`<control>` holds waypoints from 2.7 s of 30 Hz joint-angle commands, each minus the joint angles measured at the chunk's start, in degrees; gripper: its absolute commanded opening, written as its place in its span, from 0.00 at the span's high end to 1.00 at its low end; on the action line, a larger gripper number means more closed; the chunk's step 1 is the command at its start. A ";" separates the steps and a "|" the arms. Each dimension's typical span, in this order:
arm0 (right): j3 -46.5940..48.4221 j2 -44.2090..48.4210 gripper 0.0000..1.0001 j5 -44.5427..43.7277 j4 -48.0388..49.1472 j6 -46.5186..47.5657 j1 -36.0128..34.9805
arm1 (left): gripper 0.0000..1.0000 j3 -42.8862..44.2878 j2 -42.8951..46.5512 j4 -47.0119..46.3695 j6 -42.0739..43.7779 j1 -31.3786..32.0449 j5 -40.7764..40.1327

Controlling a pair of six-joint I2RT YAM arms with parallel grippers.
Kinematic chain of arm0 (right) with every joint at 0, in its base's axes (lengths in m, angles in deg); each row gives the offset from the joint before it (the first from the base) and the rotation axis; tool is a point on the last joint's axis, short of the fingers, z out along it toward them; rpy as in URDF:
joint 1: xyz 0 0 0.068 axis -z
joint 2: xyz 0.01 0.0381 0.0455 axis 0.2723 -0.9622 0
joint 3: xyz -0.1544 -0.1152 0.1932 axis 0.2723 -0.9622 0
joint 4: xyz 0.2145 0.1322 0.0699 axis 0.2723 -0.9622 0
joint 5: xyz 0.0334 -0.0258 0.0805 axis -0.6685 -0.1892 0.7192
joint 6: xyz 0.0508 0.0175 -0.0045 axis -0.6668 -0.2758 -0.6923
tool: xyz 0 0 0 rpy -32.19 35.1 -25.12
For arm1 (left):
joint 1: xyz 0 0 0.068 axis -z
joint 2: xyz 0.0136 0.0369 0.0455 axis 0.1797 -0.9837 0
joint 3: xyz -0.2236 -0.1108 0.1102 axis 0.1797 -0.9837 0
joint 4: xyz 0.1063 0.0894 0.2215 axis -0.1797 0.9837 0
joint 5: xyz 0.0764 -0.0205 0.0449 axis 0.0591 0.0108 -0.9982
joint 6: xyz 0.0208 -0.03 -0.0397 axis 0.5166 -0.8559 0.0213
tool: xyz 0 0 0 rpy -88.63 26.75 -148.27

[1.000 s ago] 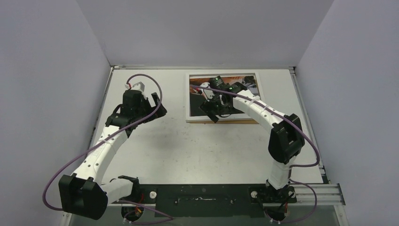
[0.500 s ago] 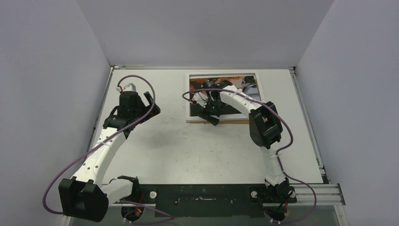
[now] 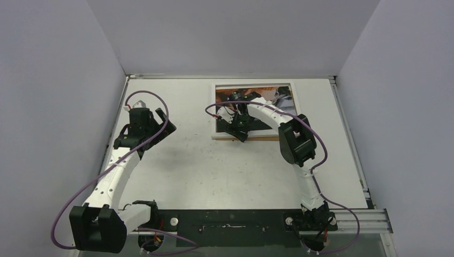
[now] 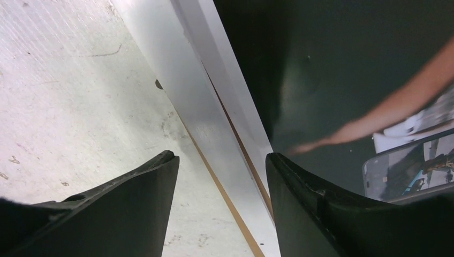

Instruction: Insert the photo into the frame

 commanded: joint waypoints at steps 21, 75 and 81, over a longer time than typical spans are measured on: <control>-1.86 5.82 0.90 1.66 2.49 2.64 -0.26 | 0.03 0.02 -0.47 -0.66 0.05 -0.46 2.02; 9.09 35.06 1.00 -33.05 22.94 -12.65 -2.28 | 0.03 4.96 -2.40 -6.61 -2.58 0.60 18.67; 10.76 34.70 1.00 -29.40 20.28 -14.08 -2.23 | 0.03 5.96 -3.72 -6.80 -1.72 1.19 18.70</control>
